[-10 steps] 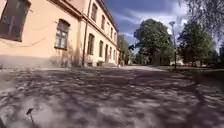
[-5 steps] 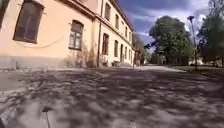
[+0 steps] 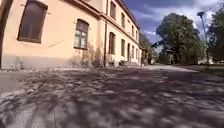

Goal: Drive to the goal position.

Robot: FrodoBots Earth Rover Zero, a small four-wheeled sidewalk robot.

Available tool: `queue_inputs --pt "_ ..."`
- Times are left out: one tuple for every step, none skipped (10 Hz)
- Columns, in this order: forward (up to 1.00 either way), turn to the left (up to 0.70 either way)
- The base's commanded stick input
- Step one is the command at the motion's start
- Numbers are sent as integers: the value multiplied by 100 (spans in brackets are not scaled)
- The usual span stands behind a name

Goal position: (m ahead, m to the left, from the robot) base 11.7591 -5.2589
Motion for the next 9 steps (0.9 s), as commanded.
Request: queue_inputs --pt "70 -7" --pt "70 -18" --pt "70 -29" --pt "70 -29" --pt "70 -29" --pt "70 -29" --pt "70 -29" --pt "70 -29" --pt "70 -29"
